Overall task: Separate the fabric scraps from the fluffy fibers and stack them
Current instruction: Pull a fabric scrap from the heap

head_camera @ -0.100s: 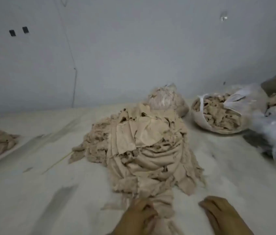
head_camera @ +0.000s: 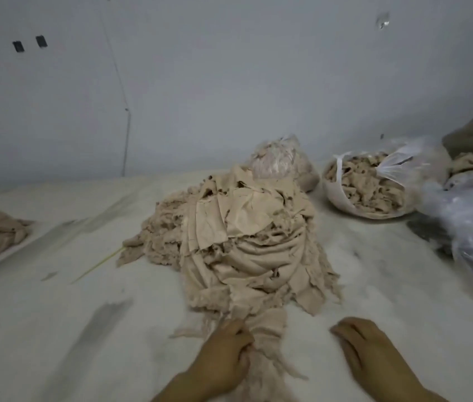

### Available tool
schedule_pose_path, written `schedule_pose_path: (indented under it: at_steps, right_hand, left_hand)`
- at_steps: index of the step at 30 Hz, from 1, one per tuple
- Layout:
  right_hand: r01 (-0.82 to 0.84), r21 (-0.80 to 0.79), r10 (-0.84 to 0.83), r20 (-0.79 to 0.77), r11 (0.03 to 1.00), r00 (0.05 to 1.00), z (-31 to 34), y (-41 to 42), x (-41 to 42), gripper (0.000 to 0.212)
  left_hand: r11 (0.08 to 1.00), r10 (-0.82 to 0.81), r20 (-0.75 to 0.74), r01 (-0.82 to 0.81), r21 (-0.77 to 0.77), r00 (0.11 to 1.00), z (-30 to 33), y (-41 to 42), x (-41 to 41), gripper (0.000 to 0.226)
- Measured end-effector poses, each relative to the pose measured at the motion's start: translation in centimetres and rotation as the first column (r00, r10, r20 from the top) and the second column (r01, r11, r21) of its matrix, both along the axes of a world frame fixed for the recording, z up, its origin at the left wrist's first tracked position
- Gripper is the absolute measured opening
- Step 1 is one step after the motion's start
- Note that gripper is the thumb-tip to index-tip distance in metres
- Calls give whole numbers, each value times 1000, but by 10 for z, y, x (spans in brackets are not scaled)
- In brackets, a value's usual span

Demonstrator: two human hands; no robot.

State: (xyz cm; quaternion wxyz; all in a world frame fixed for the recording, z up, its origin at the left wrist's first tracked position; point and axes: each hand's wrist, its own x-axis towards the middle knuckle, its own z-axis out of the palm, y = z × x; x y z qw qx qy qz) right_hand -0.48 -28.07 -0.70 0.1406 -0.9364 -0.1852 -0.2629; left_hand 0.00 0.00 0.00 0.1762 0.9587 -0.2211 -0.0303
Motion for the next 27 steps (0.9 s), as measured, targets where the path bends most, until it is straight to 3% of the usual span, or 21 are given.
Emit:
schedule_pose_path:
  at_steps: [2,4,7,10,12,14,16,18,20,22,24,25,27]
  right_hand:
    - [14,14,-10,-251,1000,968,-3,-9,9,29]
    - [71,90,-24,-444,993,896,-2,-15,23,19]
    - [174,301,2,-505,937,863,8,-12,52,16]
    - [271,345,-26,-575,899,818,15,-7,87,39]
    - [319,356,-42,-608,878,793,15,-4,105,39]
    - [282,321,-52,-572,904,818,13,-4,111,29]
    - [172,469,111,-517,866,849,6,-13,108,24]
    - [2,623,372,-469,782,801,-1,-28,99,25]
    - [-131,738,623,-444,662,644,-4,-43,88,25]
    - [-38,898,771,-353,437,529,-1,-50,84,23]
    - [189,957,752,-290,221,592,1,-56,90,25]
    - [250,955,709,-288,162,643,3,-58,94,28]
    - [220,955,623,-297,199,724,4,-56,96,31]
  left_hand:
    - [996,45,-8,-44,74,999,18,-2,8,24]
    - [993,68,-66,-61,99,996,27,-14,9,25]
    - [992,124,41,-124,-1,991,38,-40,29,24]
    - [997,53,115,-46,-62,992,37,-84,45,27]
    - [990,29,146,-9,-139,989,35,-111,56,39]
    - [986,47,168,-19,-165,985,34,-131,67,49]
    - [991,33,152,-13,-130,988,36,-143,79,56]
    - [997,-41,148,50,-57,988,36,-152,95,59]
    - [990,-132,117,125,64,984,39,-159,109,54]
    - [986,-123,64,114,123,990,40,-162,122,44]
    - [998,-2,53,-1,60,999,34,-157,131,31]
    - [998,70,47,-70,-4,996,30,-152,131,27]
    - [972,176,2,-173,-160,984,18,-145,126,24]
